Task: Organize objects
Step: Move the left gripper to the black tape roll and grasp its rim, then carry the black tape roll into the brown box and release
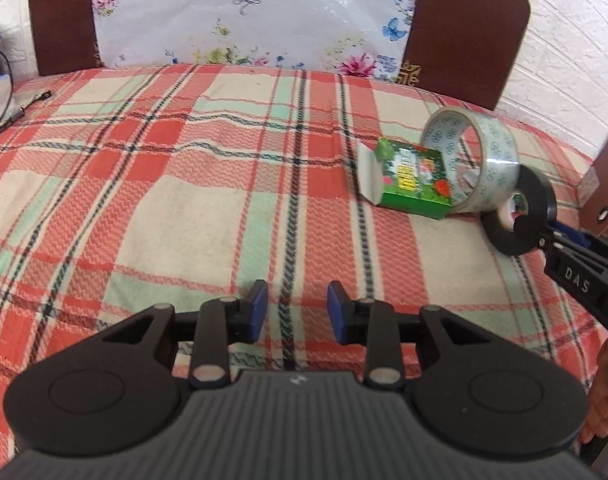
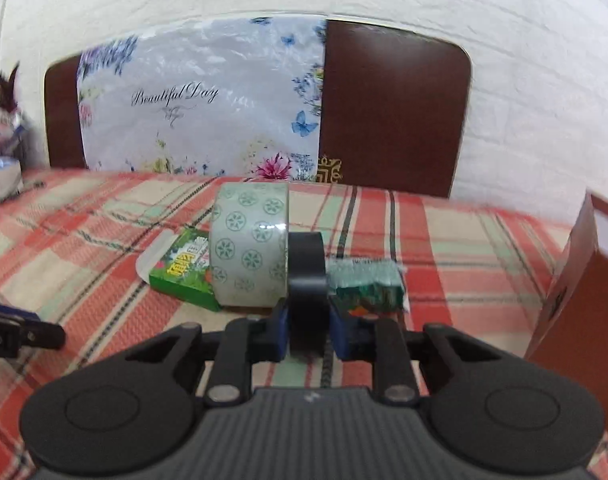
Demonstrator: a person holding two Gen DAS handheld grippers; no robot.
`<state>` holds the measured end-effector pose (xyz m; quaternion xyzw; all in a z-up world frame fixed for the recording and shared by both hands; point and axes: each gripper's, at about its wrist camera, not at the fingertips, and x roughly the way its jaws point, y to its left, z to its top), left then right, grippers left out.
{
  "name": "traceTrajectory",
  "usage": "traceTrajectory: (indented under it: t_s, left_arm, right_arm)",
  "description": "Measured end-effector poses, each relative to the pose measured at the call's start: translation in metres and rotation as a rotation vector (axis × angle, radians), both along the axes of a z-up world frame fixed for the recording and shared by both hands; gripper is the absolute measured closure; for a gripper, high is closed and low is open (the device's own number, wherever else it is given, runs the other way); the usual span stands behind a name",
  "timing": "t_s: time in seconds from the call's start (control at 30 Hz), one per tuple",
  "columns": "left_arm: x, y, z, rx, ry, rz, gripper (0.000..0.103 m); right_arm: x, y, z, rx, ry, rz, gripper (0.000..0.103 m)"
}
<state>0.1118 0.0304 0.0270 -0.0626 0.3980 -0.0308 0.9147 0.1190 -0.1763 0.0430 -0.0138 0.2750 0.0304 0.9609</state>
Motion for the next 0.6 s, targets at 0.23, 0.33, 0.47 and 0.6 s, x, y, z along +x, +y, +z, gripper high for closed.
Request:
traceTrajectory:
  t_s: [0.23, 0.33, 0.47, 0.6]
  left_arm:
    - [-0.011, -0.024, 0.013, -0.137, 0.011, -0.158, 0.067]
    - [-0.015, -0.044, 0.015, -0.174, 0.021, -0.226, 0.067]
    - [-0.013, -0.077, 0.012, -0.180, 0.063, -0.294, 0.067]
    - [-0.005, -0.107, 0.011, -0.206, 0.098, -0.342, 0.067]
  right_arm:
    - [-0.046, -0.055, -0.002, 0.479, 0.171, 0.068, 0.083]
    - [-0.069, -0.069, -0.007, 0.468, 0.177, 0.031, 0.071]
    - [-0.100, -0.067, -0.008, 0.246, 0.094, -0.021, 0.048]
    - [-0.118, -0.046, -0.008, 0.053, 0.049, 0.063, 0.044]
